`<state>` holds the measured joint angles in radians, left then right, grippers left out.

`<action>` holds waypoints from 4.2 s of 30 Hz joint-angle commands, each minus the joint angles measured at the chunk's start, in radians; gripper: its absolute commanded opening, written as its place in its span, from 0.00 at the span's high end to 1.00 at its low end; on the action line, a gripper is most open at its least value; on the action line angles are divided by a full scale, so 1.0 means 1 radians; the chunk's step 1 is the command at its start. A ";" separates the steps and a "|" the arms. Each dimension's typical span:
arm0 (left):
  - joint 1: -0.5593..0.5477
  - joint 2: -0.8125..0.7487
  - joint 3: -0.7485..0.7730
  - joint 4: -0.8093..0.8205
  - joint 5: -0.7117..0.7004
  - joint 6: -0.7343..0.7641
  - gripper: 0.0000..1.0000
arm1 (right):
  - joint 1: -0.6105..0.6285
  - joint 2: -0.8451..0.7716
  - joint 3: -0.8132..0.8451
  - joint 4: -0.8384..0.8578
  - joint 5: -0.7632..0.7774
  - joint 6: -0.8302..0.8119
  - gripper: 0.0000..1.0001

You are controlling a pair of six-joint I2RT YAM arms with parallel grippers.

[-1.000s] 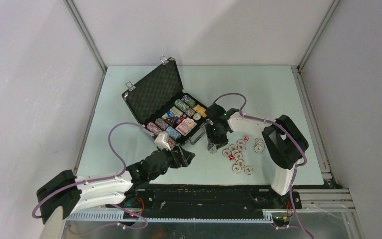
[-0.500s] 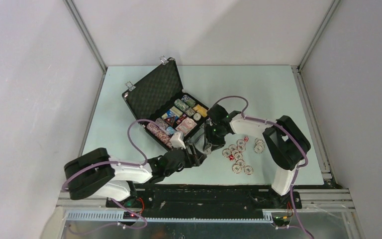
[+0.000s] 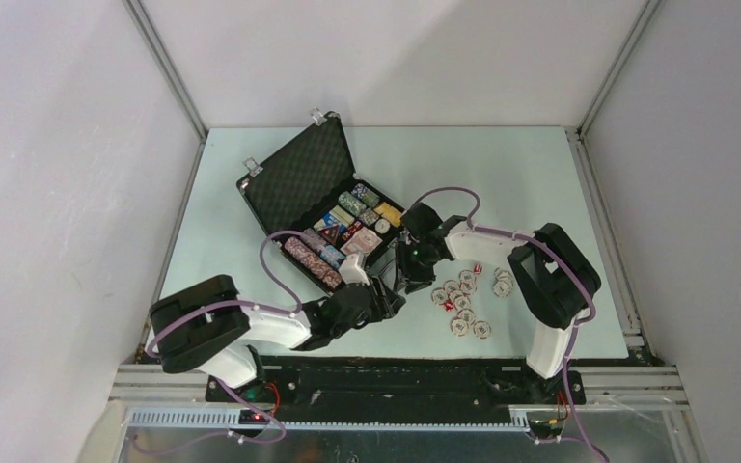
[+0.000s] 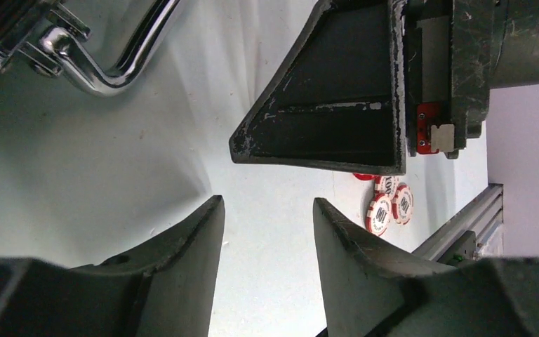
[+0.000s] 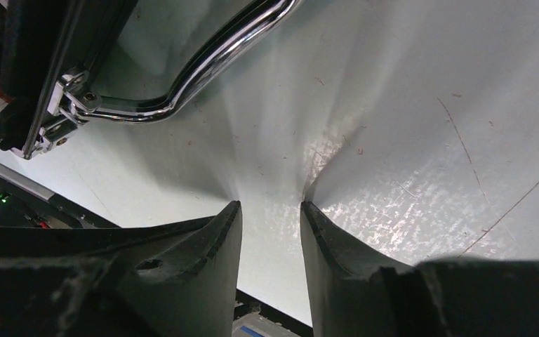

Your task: Pack up texas hold em set

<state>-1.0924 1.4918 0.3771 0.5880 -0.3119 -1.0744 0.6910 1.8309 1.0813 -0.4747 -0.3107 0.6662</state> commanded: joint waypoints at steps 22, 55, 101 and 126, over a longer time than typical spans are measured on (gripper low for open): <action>0.102 -0.584 0.121 -1.354 -0.181 0.029 0.02 | 0.027 -0.324 -0.028 -0.146 0.310 -0.107 0.54; 0.426 -0.321 0.115 -1.149 0.033 0.268 0.33 | 0.088 -0.452 -0.129 -0.072 0.272 -0.144 0.54; 0.337 -0.252 0.145 -1.186 -0.004 0.236 0.48 | 0.078 -0.509 -0.187 -0.068 0.222 -0.108 0.53; -0.012 0.068 0.522 -1.139 0.077 0.301 0.59 | 0.066 -0.622 -0.270 -0.138 0.245 -0.057 0.52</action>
<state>-1.0752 1.4567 0.7841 -0.5316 -0.2287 -0.7681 0.7662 1.2453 0.8406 -0.6071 -0.0792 0.5819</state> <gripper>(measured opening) 0.407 0.479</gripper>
